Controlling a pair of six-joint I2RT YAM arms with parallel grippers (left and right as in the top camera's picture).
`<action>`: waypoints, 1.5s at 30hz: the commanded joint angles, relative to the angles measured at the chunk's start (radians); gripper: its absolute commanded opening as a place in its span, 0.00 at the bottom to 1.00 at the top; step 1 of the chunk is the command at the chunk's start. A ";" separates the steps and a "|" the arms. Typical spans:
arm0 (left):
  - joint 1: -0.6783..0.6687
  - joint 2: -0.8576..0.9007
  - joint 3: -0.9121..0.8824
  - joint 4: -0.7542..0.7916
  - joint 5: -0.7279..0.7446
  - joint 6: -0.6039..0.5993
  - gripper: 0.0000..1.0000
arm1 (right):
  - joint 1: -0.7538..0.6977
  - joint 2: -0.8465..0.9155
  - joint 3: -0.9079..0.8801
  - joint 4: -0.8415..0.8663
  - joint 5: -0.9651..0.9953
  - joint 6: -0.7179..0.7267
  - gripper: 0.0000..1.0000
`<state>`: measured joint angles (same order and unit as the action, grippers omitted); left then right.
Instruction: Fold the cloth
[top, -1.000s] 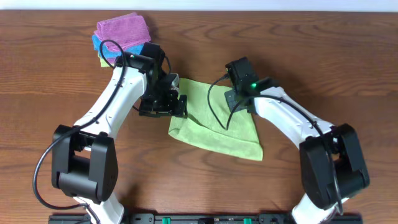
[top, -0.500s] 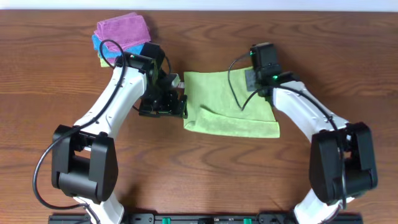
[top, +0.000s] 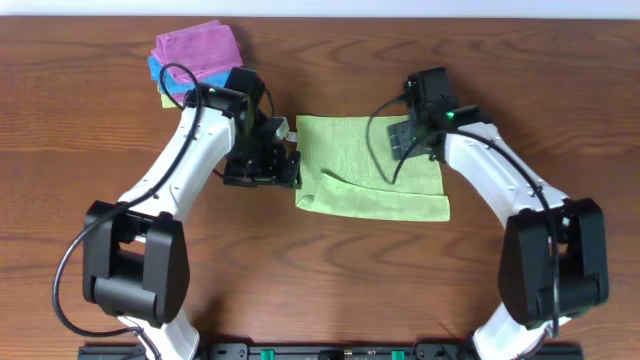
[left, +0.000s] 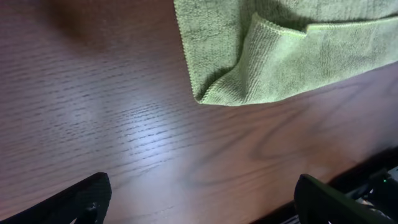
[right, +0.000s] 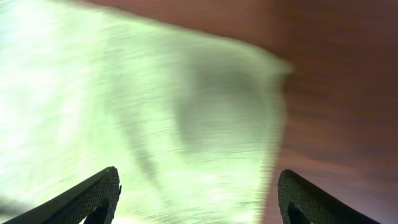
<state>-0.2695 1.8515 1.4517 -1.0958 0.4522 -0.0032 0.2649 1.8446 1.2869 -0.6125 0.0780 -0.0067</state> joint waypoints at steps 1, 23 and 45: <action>0.042 -0.016 0.060 -0.008 -0.008 -0.012 0.95 | 0.027 -0.004 0.022 -0.033 -0.244 -0.074 0.81; 0.316 -0.140 0.235 -0.122 -0.010 -0.011 0.95 | 0.103 0.166 0.021 0.046 -0.703 -0.235 0.82; 0.340 -0.148 0.235 -0.164 -0.011 0.000 0.96 | 0.187 0.170 0.021 0.071 -0.684 -0.225 0.30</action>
<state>0.0639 1.7206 1.6684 -1.2552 0.4446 -0.0032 0.4465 2.0113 1.2953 -0.5339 -0.5987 -0.2333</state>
